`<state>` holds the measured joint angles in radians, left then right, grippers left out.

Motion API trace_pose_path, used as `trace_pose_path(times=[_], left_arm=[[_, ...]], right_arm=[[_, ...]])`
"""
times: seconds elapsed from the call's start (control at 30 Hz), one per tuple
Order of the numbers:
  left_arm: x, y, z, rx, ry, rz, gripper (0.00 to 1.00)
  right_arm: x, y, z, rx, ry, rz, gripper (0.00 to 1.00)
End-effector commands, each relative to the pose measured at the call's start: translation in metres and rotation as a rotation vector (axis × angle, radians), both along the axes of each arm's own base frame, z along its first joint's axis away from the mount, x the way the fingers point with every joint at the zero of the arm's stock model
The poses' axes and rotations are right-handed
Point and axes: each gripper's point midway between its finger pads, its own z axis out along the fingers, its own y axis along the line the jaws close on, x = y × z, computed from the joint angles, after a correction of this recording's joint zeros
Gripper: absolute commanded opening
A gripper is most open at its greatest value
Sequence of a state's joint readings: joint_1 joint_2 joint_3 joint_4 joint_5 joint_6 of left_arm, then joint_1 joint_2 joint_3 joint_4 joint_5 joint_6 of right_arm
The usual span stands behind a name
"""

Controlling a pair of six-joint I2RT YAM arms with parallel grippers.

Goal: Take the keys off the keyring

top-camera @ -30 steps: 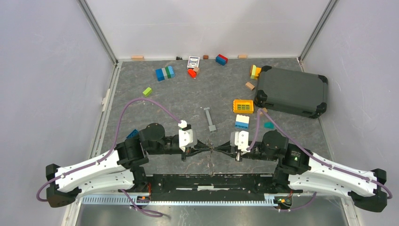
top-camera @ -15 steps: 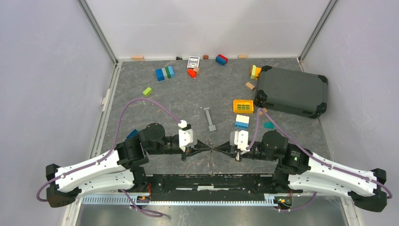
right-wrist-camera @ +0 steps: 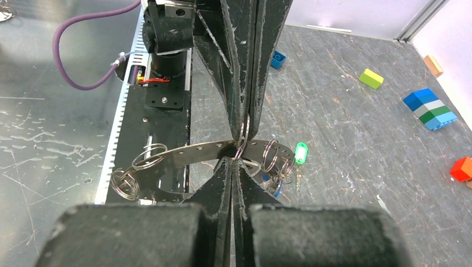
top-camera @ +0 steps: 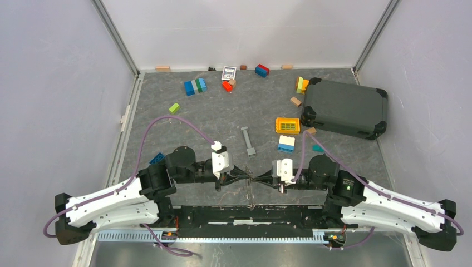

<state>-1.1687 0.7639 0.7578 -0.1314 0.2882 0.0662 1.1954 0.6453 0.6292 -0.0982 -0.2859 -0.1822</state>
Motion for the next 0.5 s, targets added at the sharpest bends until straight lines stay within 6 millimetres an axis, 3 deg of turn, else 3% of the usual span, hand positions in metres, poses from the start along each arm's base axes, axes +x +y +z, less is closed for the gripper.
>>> trace_pose_path(times=[0.0, 0.47], left_arm=[[0.009, -0.004, 0.024, -0.087, -0.008, 0.047, 0.02], [0.007, -0.005, 0.028, -0.1, -0.006, 0.038, 0.02]], right_arm=[[-0.011, 0.003, 0.012, 0.04, -0.028, 0.071, 0.0], [0.009, 0.009, -0.002, -0.015, -0.01, -0.028, 0.0]])
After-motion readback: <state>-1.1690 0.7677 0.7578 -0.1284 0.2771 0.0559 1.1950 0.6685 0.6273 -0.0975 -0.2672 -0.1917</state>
